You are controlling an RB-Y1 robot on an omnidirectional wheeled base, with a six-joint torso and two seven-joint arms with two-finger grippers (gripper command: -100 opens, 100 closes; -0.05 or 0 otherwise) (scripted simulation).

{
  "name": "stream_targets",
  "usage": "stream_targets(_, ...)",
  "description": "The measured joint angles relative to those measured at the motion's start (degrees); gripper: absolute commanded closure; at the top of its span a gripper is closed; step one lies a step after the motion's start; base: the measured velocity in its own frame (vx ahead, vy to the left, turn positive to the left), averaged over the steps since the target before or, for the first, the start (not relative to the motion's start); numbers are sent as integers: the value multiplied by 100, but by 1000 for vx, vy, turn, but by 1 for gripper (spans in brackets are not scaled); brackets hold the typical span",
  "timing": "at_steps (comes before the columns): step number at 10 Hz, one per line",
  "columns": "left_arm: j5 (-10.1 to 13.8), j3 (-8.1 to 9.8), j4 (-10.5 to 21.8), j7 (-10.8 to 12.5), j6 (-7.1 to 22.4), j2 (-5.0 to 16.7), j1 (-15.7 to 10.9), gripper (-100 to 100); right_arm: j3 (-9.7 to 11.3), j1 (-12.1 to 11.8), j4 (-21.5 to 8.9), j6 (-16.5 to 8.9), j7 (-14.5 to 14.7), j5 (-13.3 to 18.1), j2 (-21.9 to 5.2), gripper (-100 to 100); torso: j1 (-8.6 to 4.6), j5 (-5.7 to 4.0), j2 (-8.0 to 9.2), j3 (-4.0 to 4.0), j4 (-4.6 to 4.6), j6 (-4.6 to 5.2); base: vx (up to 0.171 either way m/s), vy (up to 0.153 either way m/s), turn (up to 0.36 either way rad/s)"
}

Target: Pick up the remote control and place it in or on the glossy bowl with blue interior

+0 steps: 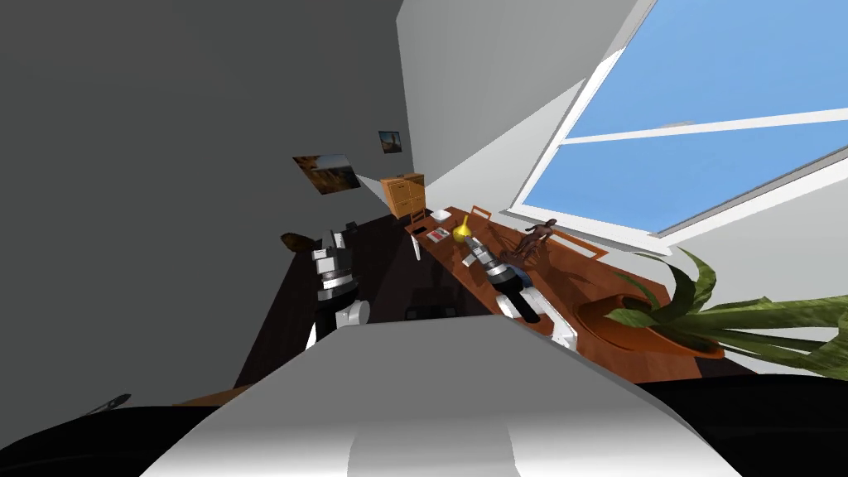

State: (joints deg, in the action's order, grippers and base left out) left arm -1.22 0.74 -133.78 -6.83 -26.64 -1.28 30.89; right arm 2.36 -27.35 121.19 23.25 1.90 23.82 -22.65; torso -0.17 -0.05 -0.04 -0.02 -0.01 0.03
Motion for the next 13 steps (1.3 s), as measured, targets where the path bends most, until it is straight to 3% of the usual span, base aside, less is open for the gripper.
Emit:
stream_targets(3, 0, 0, 0, 0, 0, 0, 0, 0, 77, -37, -264, -21, 140, 424, -483, -100, 6, 2, -5, -3, -1, -2, 3, -14, 114)
stream_targets(4, 0, 0, 0, 0, 0, 0, 0, 0, 106, -50, -395, 25, 216, 549, -515, -100, 7, 2, -5, -3, -1, 0, 7, -10, 264)
stream_targets(5, 0, -1, 0, 0, 0, 0, -1, 0, 104, -25, -634, 120, 292, 686, -681, -100, 6, 2, -8, -4, -1, -4, 7, -19, 88)
stream_targets(9, 0, 0, 0, 0, 0, 0, 0, 0, 320, 113, -1159, 54, 502, 1272, -1186, -100, 6, 2, -11, -6, -2, -2, 13, -14, 148)
stream_targets(12, 0, 0, 0, 0, 0, 0, 1, 0, 443, 17, -1417, 85, 715, 1700, -1484, -100, 7, 2, -13, -7, -2, 2, 23, -13, 166)
stream_targets(13, 0, 0, 0, 0, 0, 0, 0, 0, 470, 5, -1689, 194, 854, 1863, -1561, -100, 6, 2, -15, -8, -3, 0, 23, -16, 132)
